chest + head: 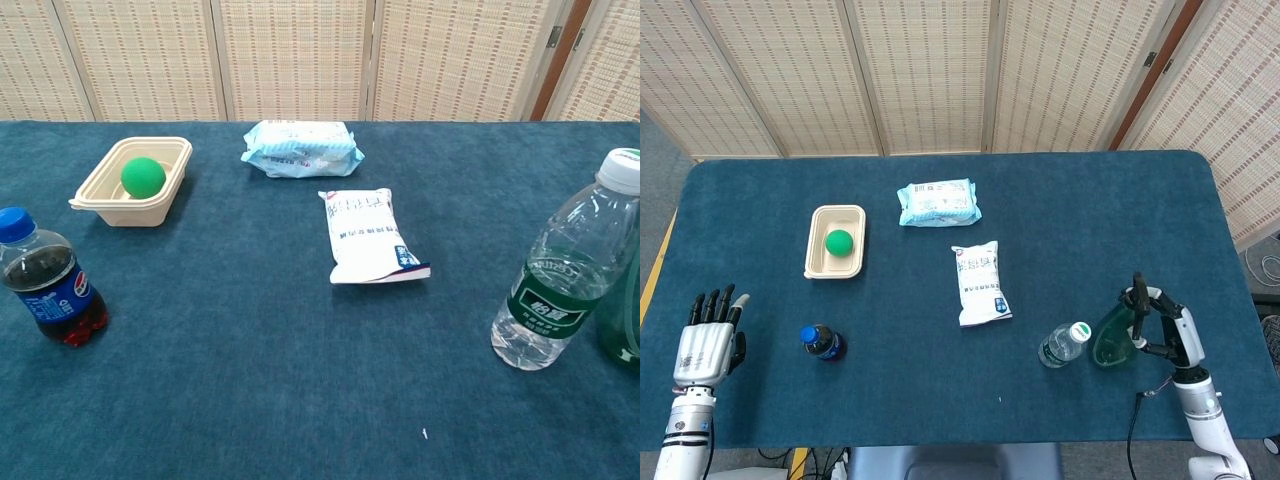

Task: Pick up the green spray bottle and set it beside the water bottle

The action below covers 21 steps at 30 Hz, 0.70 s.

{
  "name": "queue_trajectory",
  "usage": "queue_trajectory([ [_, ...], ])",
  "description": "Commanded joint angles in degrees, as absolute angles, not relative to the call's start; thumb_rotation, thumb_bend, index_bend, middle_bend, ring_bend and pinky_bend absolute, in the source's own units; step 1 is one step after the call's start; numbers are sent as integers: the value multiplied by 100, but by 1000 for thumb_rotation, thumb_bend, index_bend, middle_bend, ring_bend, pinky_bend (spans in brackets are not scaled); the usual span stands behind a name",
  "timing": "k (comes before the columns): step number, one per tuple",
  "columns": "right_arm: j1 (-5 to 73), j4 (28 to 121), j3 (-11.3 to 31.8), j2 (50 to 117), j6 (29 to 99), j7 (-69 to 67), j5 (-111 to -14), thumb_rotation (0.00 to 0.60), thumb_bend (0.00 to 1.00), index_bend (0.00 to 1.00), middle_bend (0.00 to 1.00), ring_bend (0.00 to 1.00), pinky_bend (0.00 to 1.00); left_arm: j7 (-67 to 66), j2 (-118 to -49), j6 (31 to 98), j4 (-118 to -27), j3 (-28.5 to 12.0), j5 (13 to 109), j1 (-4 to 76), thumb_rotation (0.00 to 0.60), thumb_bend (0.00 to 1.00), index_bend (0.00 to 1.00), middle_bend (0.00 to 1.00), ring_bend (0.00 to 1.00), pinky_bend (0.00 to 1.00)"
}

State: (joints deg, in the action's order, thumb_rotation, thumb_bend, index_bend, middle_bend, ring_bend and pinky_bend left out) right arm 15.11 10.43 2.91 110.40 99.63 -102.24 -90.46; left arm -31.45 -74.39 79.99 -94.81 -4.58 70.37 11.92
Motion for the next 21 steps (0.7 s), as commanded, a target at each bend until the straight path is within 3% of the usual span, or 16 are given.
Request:
queue_trajectory([
  [1,1481,1013,242,11062,9973,-10229,-9078,600,286,427,466,319,463,-3174,-7477,8041,-9479,-428,7049,1161,600,613,141,52,0,0],
  [21,1139,1022,-24,10800,10259,-10133,-9228,600,288,427,466,319,463,-3375,-7670,8083,-9456,-453,6946,1176,600,614,141,52,0,0],
])
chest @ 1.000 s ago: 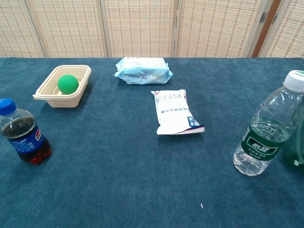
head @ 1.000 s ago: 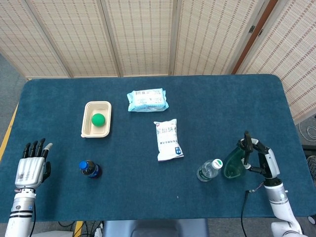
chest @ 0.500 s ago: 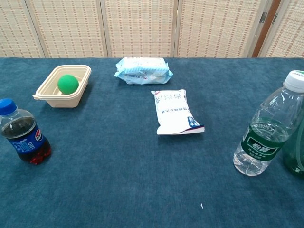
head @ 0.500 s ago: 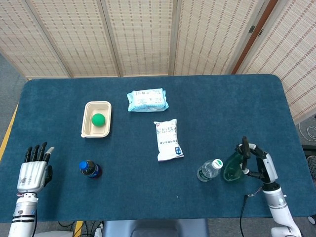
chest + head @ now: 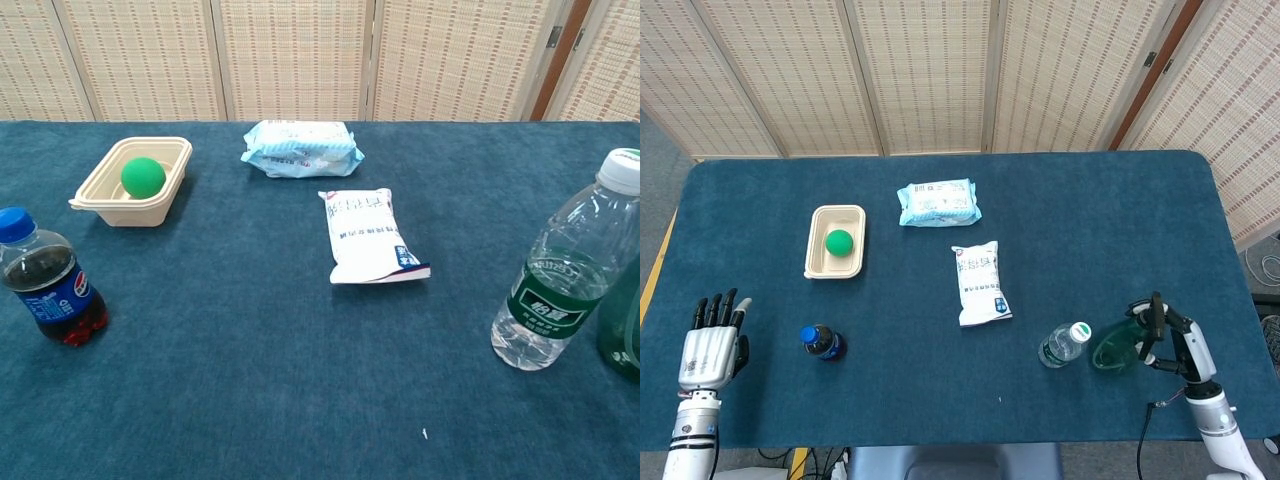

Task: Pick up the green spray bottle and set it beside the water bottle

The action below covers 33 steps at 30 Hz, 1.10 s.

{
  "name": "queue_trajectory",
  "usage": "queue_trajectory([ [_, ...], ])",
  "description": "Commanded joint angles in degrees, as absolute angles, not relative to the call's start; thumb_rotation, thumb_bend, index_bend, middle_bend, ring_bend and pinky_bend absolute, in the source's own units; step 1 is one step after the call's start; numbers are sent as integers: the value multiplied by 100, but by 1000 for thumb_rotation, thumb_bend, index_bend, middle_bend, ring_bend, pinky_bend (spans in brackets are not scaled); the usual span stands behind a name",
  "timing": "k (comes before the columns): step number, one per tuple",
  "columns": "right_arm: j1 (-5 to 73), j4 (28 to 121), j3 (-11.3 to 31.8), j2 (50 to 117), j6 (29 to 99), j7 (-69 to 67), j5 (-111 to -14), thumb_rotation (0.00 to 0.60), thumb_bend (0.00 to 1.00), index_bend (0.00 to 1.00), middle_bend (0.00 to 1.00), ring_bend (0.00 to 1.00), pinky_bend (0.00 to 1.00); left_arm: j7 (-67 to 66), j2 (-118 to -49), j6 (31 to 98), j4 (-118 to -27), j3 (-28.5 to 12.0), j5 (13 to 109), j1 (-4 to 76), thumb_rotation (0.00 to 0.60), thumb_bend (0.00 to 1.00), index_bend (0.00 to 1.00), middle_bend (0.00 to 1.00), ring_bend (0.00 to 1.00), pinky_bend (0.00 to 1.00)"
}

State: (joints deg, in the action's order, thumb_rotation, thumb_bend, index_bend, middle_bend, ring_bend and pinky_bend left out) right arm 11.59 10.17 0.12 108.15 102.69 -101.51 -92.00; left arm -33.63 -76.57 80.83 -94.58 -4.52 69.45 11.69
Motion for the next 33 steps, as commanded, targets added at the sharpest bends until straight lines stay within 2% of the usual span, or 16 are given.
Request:
queue_trajectory([
  [1,1132,1023,-35,10796,10254,-10127,-9237,600,289,427,466,319,463,-3383,-7676,8085,-9454,-452,6948,1178,600,613,141,52,0,0],
  [33,931,1117,-279,10686,10418,-9791,-9403,600,288,427,466,319,463,-3341,-7751,8027,-9370,-451,6985,1252,600,613,141,52,0,0],
])
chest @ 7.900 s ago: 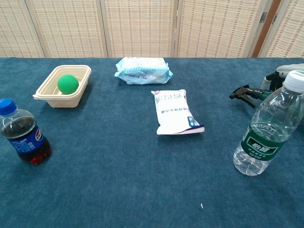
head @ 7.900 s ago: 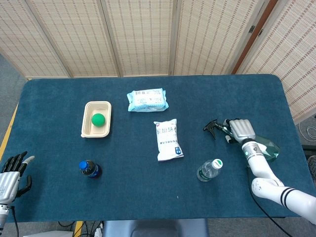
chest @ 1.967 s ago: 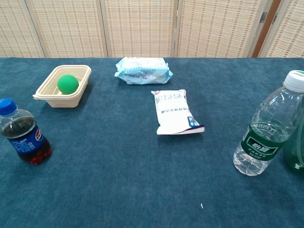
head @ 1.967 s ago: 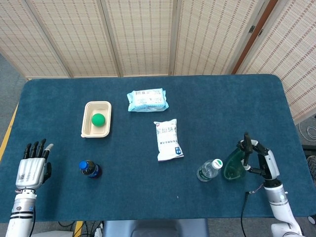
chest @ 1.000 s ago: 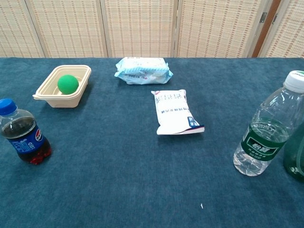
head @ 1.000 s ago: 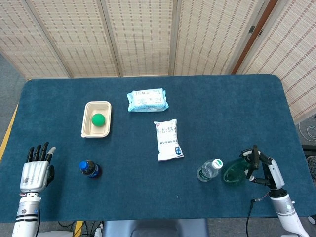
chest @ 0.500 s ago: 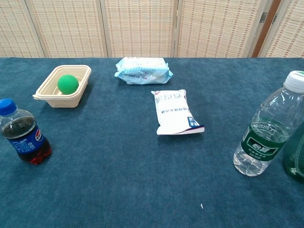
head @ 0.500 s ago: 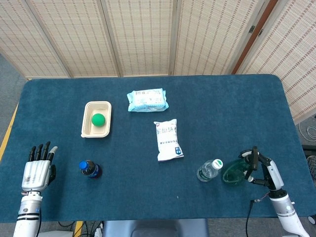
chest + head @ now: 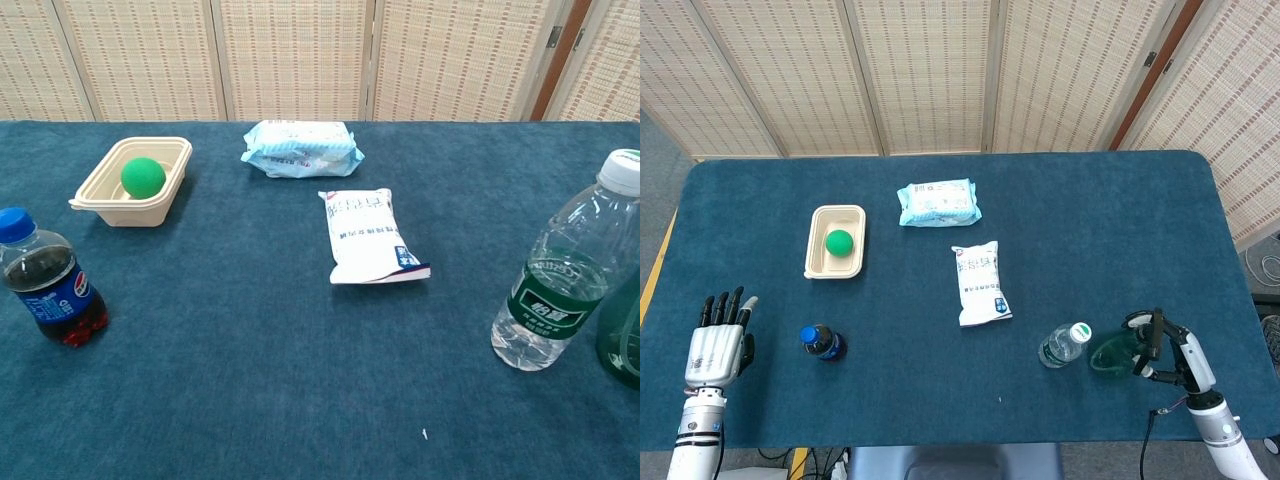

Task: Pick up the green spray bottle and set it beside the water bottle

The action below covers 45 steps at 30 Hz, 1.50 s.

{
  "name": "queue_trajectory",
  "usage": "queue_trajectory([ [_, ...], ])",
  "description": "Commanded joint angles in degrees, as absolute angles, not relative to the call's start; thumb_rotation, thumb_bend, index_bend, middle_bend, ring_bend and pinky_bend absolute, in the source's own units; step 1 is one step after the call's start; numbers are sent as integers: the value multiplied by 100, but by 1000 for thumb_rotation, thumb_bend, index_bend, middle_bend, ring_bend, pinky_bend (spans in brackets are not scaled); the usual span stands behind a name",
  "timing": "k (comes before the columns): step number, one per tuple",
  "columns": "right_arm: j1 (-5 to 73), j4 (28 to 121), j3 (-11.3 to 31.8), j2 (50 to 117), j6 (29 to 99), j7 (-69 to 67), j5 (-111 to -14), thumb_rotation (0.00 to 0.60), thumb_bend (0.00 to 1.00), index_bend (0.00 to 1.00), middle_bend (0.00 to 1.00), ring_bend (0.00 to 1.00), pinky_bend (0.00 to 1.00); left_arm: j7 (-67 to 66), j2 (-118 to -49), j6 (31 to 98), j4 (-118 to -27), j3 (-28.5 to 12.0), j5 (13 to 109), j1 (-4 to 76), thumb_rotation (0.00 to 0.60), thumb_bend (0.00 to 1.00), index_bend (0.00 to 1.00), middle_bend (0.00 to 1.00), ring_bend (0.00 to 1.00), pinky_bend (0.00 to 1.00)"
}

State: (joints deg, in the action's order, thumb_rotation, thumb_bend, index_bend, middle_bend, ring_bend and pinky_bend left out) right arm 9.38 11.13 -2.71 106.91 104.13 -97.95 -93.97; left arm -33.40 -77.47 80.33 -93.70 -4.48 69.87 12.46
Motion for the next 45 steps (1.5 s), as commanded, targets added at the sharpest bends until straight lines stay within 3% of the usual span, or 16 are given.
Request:
queue_trajectory([
  [1,927,1121,-285,10685,10420,-9791,-9407,600,289,427,466,319,464,-3344,-7753,8026,-9370,-453,6986,1256,600,613,141,52,0,0],
  [45,758,1088,-100,10658,10463,-9830,-9195,600,210,393,411,300,463,-3491,-7776,8049,-9453,-464,6909,1299,600,613,141,52,0,0],
])
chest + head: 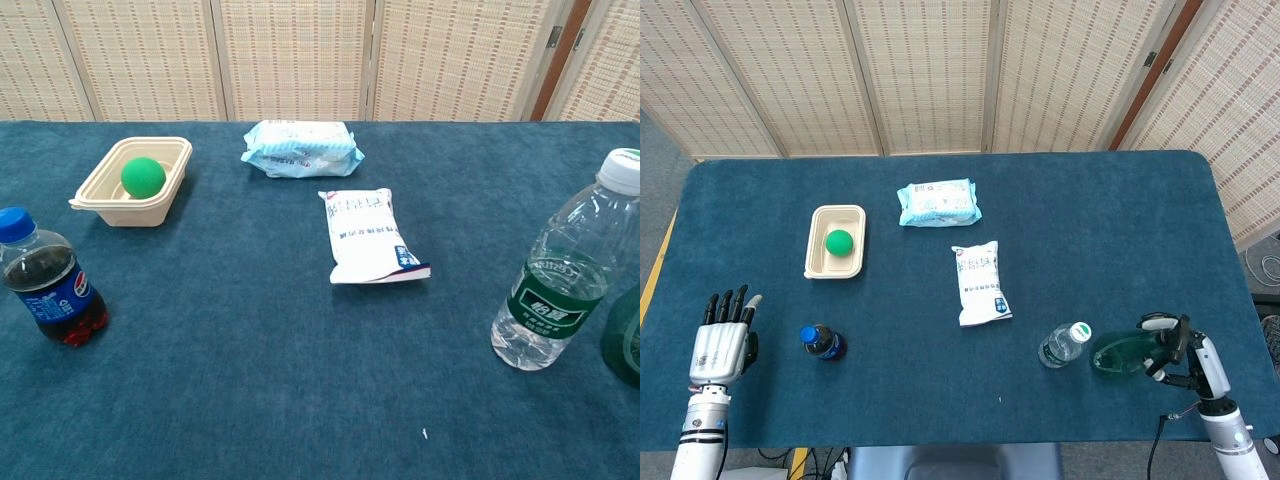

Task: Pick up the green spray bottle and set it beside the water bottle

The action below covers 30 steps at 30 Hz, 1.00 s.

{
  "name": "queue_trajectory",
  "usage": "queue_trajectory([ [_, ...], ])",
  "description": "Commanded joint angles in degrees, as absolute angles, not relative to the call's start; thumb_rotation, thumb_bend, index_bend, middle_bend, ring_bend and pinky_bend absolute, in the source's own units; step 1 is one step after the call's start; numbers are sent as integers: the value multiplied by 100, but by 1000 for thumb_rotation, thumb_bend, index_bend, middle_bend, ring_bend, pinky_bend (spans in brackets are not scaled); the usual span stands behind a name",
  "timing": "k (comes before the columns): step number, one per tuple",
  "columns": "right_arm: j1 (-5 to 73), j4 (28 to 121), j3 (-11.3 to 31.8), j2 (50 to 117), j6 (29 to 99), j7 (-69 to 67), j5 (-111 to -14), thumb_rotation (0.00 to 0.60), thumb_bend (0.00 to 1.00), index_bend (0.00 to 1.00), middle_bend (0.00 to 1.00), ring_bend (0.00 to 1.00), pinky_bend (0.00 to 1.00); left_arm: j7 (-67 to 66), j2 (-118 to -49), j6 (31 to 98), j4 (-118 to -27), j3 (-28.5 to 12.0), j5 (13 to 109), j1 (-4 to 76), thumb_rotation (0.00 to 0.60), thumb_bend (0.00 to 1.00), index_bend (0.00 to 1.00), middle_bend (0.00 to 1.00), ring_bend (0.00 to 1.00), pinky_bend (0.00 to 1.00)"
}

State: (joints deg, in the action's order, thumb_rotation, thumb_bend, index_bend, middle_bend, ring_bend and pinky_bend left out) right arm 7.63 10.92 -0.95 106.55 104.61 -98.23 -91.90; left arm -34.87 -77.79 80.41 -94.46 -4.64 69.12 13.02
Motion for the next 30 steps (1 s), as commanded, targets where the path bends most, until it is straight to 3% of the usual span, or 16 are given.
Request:
queue_trajectory([
  [1,752,1084,-103,10661,10463,-9829,-9197,600,209,393,411,300,460,-3494,-7774,8054,-9459,-465,6910,1298,600,613,141,52,0,0],
  [30,635,1072,23,10657,10539,-9945,-9074,600,141,358,373,282,352,-3609,-7782,8049,-9531,-458,6904,1354,600,613,141,52,0,0],
])
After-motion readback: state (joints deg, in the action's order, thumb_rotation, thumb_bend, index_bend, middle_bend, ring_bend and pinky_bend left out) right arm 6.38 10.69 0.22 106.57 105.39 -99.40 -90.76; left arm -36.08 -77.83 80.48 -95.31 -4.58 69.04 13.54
